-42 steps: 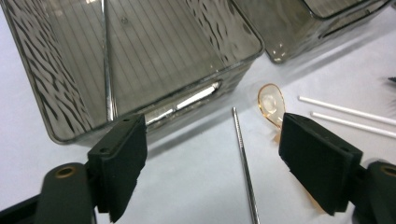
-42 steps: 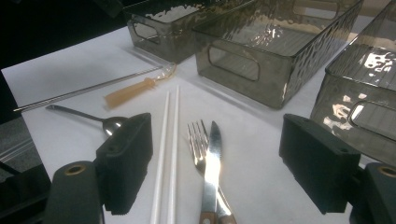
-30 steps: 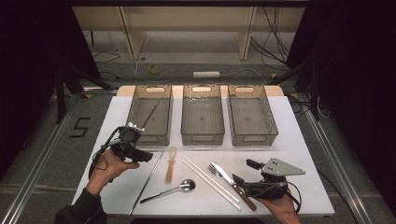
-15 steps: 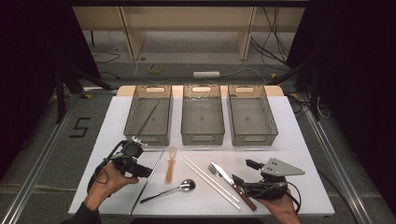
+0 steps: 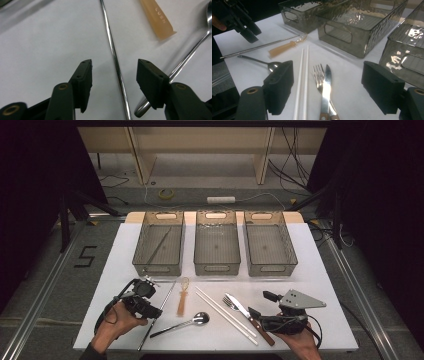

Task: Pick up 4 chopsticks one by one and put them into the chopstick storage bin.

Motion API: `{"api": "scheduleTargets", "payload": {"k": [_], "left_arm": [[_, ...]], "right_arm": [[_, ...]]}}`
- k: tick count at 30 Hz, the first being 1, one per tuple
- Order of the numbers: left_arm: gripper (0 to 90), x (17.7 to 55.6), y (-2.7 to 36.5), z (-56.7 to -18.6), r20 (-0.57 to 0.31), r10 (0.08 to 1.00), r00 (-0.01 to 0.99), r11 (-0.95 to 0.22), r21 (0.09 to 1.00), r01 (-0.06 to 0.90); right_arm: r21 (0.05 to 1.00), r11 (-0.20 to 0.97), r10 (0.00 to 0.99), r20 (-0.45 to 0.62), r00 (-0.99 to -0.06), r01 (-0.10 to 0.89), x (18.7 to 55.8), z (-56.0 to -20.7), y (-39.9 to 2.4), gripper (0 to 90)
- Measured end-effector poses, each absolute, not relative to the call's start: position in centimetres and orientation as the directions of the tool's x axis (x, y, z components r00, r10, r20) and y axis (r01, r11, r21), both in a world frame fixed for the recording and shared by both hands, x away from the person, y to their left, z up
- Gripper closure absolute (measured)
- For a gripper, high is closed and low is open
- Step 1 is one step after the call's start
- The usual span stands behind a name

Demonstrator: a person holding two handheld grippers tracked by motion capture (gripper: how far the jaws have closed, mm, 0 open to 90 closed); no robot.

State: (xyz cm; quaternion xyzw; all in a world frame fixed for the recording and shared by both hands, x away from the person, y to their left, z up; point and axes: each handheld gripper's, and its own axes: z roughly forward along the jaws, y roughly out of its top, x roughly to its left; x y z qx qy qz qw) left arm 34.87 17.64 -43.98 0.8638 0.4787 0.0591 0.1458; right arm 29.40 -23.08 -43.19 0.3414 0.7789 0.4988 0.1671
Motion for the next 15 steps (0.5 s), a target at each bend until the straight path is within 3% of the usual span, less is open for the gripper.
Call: {"api": "scheduleTargets", "payload": {"k": [15], "left_arm": [[62.0,34.1,17.3,-45.5,-0.033,0.836,0.548,-0.521,0.267,0.810]], "right_arm": [[0.891,0.270,0.698,0.079,-0.712,0.364,29.4,-43.2,-23.1,27.3]]}}
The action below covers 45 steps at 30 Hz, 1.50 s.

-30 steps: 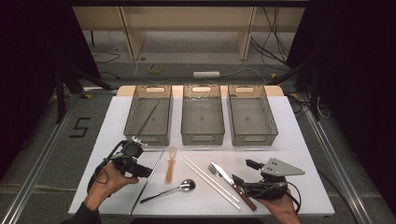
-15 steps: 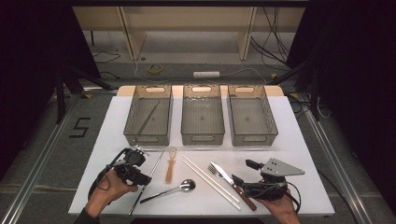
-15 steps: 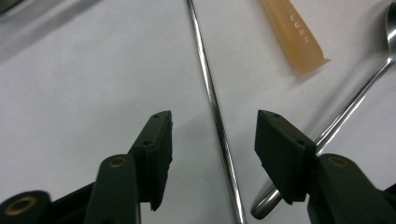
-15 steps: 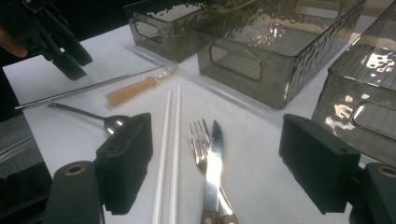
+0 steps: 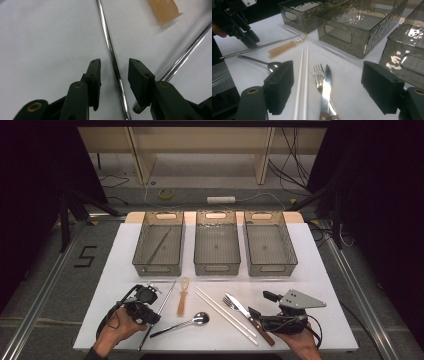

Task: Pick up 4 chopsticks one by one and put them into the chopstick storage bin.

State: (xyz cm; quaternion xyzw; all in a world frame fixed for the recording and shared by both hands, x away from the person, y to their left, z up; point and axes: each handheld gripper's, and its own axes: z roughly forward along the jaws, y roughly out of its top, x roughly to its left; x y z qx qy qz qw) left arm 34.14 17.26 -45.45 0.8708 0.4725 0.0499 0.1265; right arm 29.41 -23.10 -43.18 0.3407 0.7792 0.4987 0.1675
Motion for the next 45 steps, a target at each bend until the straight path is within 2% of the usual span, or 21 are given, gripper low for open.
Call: {"api": "scheduleTargets", "payload": {"k": [27,45], "left_arm": [[77.3,33.76,16.83,-46.35,-0.005,0.827,0.563,-0.543,0.254,0.800],[81.6,33.91,17.13,-46.38,-0.020,0.840,0.543,-0.520,0.258,0.814]], "right_arm": [[0.890,0.275,0.700,0.073,-0.710,0.363,29.37,-43.18,-23.10,27.9],[0.889,0.279,0.698,0.071,-0.712,0.362,29.30,-43.17,-23.06,28.4]]}}
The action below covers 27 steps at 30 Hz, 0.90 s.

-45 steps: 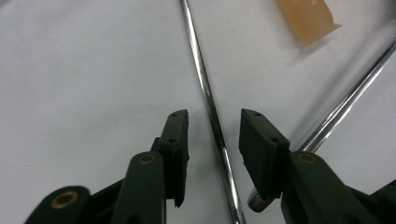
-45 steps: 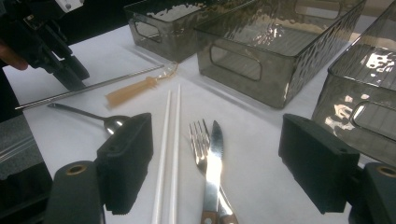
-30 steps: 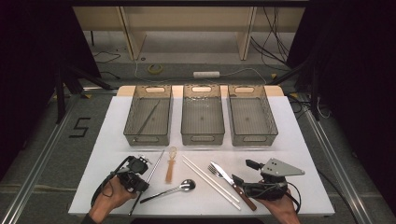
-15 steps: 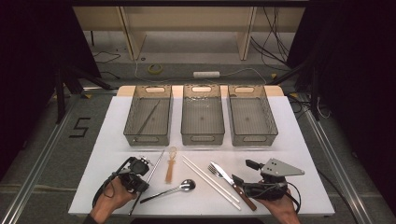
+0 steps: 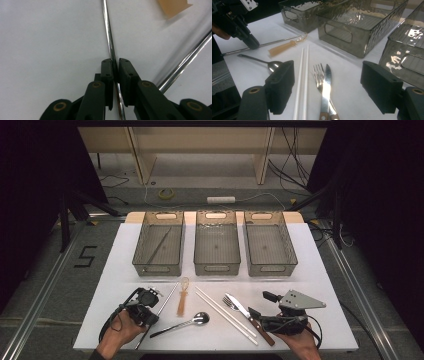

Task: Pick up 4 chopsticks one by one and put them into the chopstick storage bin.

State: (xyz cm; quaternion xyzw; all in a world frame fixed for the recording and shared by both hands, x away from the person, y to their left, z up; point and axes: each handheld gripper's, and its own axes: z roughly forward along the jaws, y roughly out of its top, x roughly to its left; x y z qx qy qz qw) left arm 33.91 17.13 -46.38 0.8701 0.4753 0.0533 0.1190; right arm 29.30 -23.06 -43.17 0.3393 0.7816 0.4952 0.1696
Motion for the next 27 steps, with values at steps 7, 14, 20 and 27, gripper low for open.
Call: {"api": "scheduleTargets", "payload": {"k": [7,14,20,27], "left_arm": [[84.2,33.9,17.3,-46.4,-0.026,0.840,0.542,-0.517,0.264,0.814],[84.6,33.8,17.5,-46.4,-0.027,0.834,0.552,-0.524,0.276,0.806],[84.7,33.9,17.7,-46.3,-0.029,0.829,0.559,-0.528,0.287,0.799],[84.8,33.9,18.3,-45.7,-0.041,0.819,0.572,-0.532,0.316,0.785]], "right_arm": [[0.890,0.279,0.697,0.072,-0.713,0.362,29.3,-43.2,-23.1,28.4],[0.890,0.280,0.694,0.072,-0.716,0.361,29.3,-43.2,-23.0,28.4],[0.890,0.280,0.694,0.071,-0.717,0.360,29.3,-43.1,-23.0,28.5],[0.890,0.280,0.693,0.072,-0.717,0.360,29.3,-43.1,-23.0,28.5]]}}
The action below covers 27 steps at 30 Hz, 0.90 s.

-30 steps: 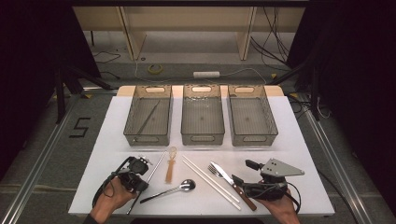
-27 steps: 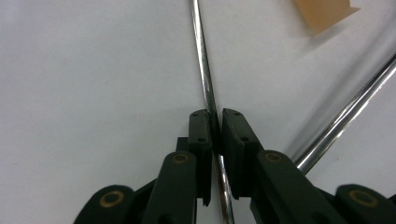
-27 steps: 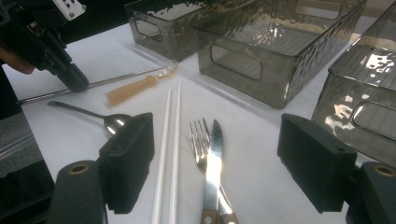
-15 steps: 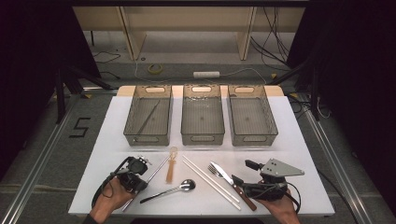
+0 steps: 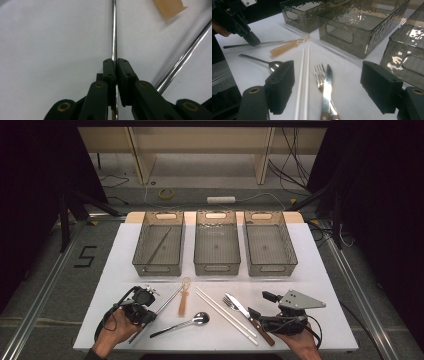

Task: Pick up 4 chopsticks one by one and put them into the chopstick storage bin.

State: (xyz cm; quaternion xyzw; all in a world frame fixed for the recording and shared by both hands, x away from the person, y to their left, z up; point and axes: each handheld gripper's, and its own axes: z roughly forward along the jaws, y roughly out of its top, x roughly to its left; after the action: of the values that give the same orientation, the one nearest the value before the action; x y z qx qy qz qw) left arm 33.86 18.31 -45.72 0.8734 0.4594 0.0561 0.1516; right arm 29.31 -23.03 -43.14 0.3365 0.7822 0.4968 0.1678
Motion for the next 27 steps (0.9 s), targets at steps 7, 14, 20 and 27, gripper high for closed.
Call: {"api": "scheduleTargets", "payload": {"k": [7,14,20,27], "left_arm": [[84.9,33.8,19.3,-44.7,-0.047,0.816,0.577,-0.526,0.355,0.773],[84.8,33.7,20.1,-43.6,-0.053,0.817,0.574,-0.511,0.395,0.763],[84.8,33.7,20.7,-42.5,-0.058,0.816,0.576,-0.497,0.438,0.749],[84.8,33.9,20.6,-41.0,-0.075,0.803,0.591,-0.480,0.505,0.717]], "right_arm": [[0.890,0.281,0.692,0.072,-0.718,0.359,29.3,-43.1,-23.0,28.5],[0.890,0.279,0.693,0.074,-0.717,0.361,29.3,-43.2,-23.0,28.5],[0.890,0.280,0.691,0.074,-0.719,0.361,29.4,-43.2,-23.0,28.5],[0.888,0.277,0.694,0.078,-0.716,0.367,29.4,-43.2,-23.1,28.4]]}}
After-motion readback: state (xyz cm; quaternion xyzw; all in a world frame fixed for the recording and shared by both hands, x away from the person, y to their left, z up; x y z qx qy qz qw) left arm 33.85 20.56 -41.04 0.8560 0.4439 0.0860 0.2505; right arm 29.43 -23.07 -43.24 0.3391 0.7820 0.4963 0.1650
